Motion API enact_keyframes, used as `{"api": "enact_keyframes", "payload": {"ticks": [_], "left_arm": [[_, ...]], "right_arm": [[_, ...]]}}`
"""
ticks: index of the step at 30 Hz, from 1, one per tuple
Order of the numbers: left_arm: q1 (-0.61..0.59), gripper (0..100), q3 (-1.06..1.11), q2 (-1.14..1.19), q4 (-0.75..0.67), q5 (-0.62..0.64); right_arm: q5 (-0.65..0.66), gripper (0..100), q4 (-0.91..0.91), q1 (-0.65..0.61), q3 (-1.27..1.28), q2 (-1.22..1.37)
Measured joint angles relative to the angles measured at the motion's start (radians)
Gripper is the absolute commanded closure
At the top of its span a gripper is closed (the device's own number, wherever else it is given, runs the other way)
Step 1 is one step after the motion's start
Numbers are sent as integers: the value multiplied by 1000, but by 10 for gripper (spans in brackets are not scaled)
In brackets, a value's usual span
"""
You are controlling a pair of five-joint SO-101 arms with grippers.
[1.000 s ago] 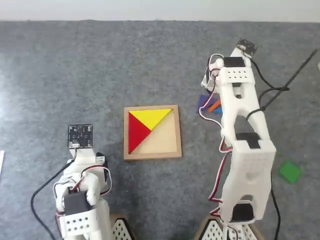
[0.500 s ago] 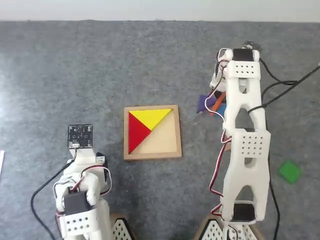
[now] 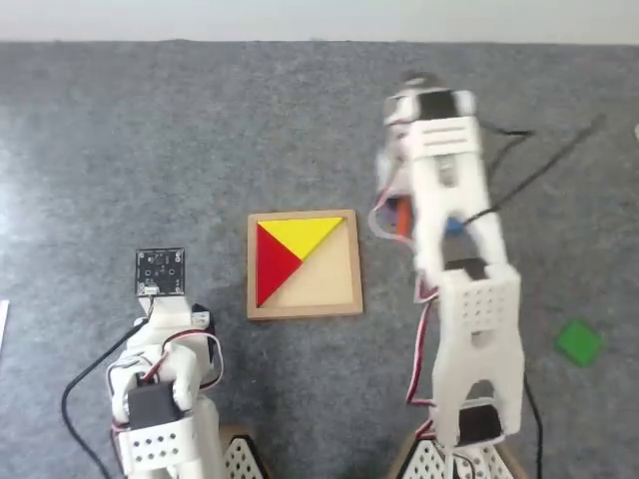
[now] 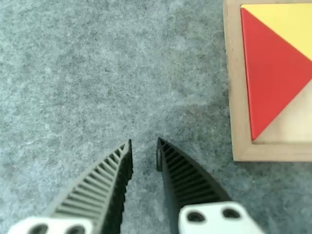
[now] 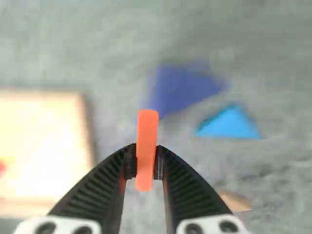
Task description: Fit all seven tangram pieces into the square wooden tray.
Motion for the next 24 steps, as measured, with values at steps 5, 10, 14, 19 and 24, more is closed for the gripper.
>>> {"api": "enact_keyframes", "payload": {"ticks": [5, 10, 14, 19, 24], "left_arm": [[0, 918, 0, 0, 0, 0], [0, 918, 0, 0, 0, 0], [0, 918, 0, 0, 0, 0], [0, 918, 0, 0, 0, 0], [0, 918, 0, 0, 0, 0]], "right_arm": [[95, 991, 0, -110, 130, -95], [101, 991, -18, -222, 143, -60], [57, 991, -61, -270, 143, 0], [-20, 991, -106, -273, 143, 5], [-78, 991, -115, -241, 143, 5]]}}
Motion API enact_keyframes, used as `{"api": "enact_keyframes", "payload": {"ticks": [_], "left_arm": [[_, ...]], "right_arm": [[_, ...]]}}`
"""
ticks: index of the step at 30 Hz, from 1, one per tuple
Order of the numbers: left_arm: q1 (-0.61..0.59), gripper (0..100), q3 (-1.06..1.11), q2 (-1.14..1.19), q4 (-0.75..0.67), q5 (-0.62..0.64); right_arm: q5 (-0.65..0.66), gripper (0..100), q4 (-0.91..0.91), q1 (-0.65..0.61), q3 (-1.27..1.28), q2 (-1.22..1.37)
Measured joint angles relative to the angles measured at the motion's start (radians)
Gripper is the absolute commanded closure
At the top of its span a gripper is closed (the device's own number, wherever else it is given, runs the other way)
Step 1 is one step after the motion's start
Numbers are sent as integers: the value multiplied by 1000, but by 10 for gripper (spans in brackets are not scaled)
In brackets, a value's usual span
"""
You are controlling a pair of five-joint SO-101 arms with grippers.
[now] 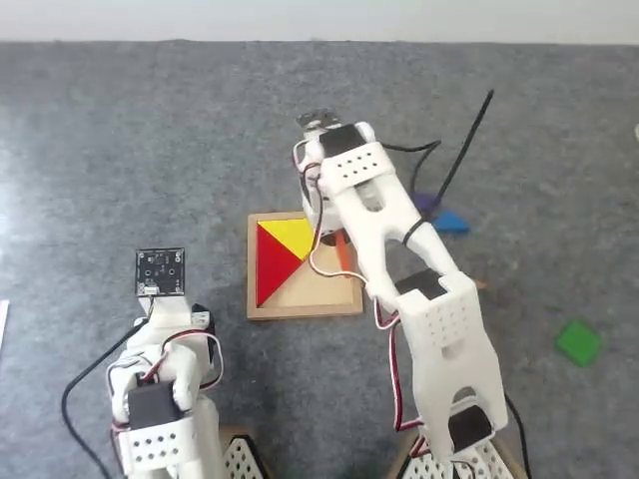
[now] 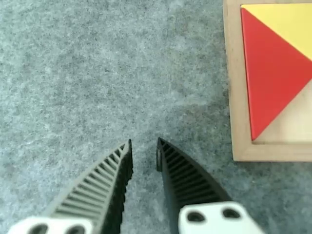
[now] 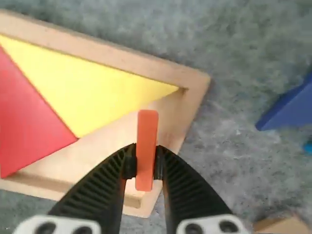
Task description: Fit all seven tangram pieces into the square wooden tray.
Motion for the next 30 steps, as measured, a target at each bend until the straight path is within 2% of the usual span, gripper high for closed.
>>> {"api": "enact_keyframes", "payload": {"ticks": [13, 20, 30], "left_arm": [[0, 918, 0, 0, 0, 0], [0, 918, 0, 0, 0, 0], [0, 918, 0, 0, 0, 0]], "right_arm": [[-14, 991, 0, 2, 0, 0], [-149, 991, -17, 0, 0, 0], [-167, 991, -18, 2, 0, 0]]}}
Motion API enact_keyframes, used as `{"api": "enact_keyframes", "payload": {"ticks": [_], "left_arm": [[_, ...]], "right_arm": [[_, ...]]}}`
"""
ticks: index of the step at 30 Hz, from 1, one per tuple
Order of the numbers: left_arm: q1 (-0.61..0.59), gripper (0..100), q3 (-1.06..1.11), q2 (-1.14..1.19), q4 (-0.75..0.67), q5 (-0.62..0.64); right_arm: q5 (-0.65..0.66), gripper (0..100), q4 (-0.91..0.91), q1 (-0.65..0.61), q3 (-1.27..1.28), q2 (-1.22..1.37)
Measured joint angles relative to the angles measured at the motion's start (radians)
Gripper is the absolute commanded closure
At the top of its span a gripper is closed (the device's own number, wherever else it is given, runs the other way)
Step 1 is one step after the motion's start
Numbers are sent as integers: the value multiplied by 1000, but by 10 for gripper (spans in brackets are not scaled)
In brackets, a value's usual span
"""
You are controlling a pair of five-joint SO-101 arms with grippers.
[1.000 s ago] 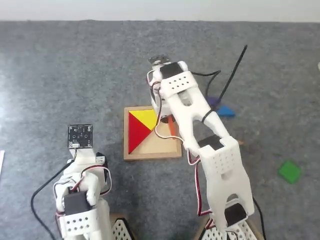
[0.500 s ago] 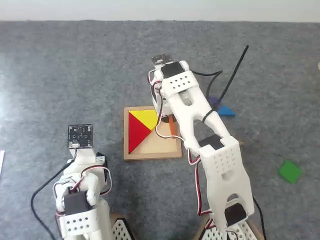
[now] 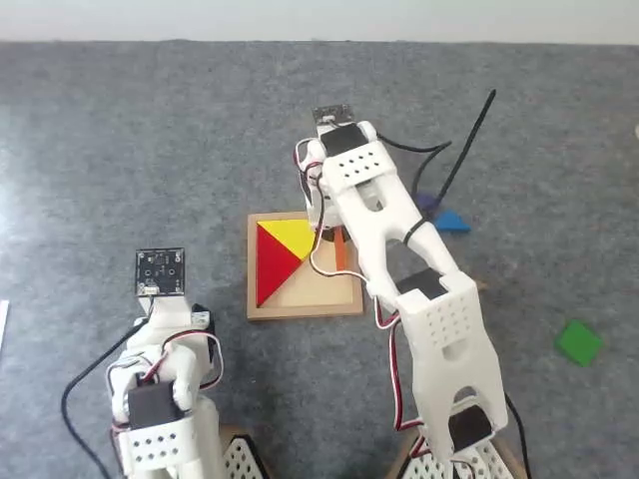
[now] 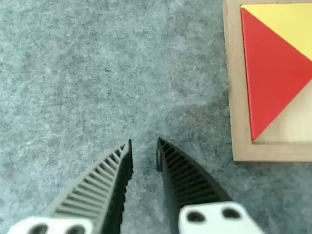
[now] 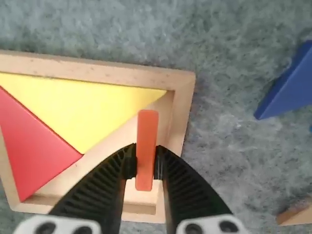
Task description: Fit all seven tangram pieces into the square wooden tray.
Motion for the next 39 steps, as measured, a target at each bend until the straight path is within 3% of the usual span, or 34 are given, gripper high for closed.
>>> {"api": "enact_keyframes", "payload": {"ticks": [17, 29, 39], "left_arm": [[0, 918, 0, 0, 0, 0], [0, 918, 0, 0, 0, 0], [0, 918, 0, 0, 0, 0]], "right_arm": [[-101, 986, -23, -5, -2, 68], [-101, 769, 55, -21, -51, 86], [28, 768, 130, -15, -167, 86]]}}
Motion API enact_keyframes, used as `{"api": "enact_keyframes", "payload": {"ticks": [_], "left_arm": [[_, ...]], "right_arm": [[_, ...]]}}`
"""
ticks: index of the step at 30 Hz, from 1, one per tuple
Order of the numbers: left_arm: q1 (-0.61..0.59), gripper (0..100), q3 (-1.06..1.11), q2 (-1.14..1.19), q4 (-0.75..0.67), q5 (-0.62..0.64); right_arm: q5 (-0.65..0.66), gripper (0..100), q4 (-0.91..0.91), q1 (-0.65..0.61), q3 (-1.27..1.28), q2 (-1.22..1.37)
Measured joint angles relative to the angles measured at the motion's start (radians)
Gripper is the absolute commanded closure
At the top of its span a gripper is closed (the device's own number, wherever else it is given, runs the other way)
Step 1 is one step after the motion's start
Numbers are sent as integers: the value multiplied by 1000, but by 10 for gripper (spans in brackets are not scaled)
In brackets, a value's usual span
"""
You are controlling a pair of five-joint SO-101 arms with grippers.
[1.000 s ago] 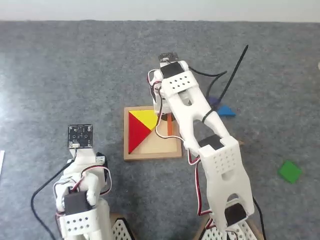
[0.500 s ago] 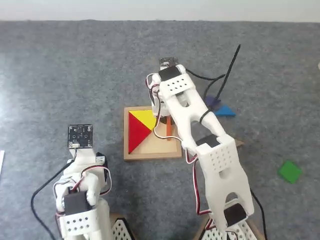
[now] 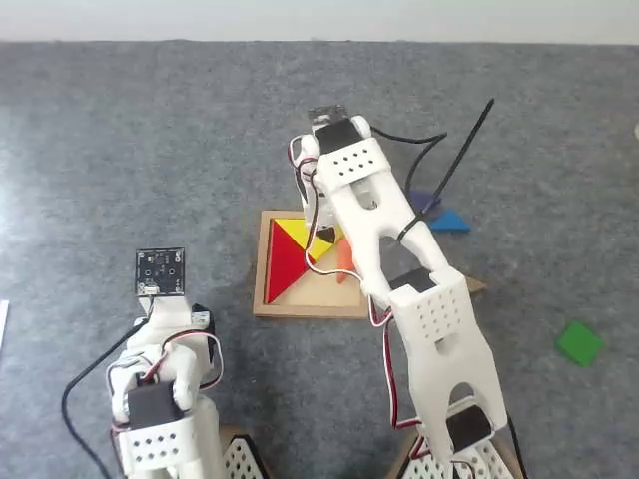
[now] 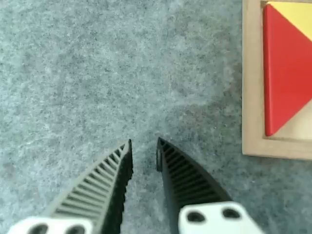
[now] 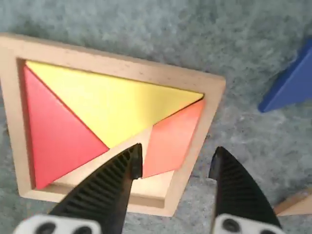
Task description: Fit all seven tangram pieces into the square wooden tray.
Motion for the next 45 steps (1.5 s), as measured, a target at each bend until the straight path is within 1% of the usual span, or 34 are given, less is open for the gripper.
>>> {"api": "enact_keyframes", "payload": {"ticks": [3, 4, 6, 8, 9, 11, 14, 20, 28, 32, 40, 45], "left_arm": [[0, 918, 0, 0, 0, 0], [0, 918, 0, 0, 0, 0], [0, 918, 0, 0, 0, 0], [0, 918, 0, 0, 0, 0], [0, 918, 0, 0, 0, 0], [0, 918, 0, 0, 0, 0], [0, 918, 0, 0, 0, 0], [0, 918, 0, 0, 0, 0], [0, 918, 0, 0, 0, 0], [0, 918, 0, 0, 0, 0], [0, 918, 0, 0, 0, 0], [0, 918, 0, 0, 0, 0]], "right_arm": [[20, 775, 0, 9, 2, -20], [32, 794, 0, 18, 12, -35], [51, 870, 0, 41, 40, -66], [60, 975, 2, 57, 83, -78], [63, 998, 2, 57, 107, -80], [75, 965, 2, 48, 158, -80], [89, 993, -8, 49, 181, -80], [87, 991, -101, 40, 242, -78], [87, 991, -107, 44, 245, -78], [75, 990, -149, 26, 227, -25], [66, 991, -84, 5, 158, -17], [66, 991, -21, 25, 157, -132]]}}
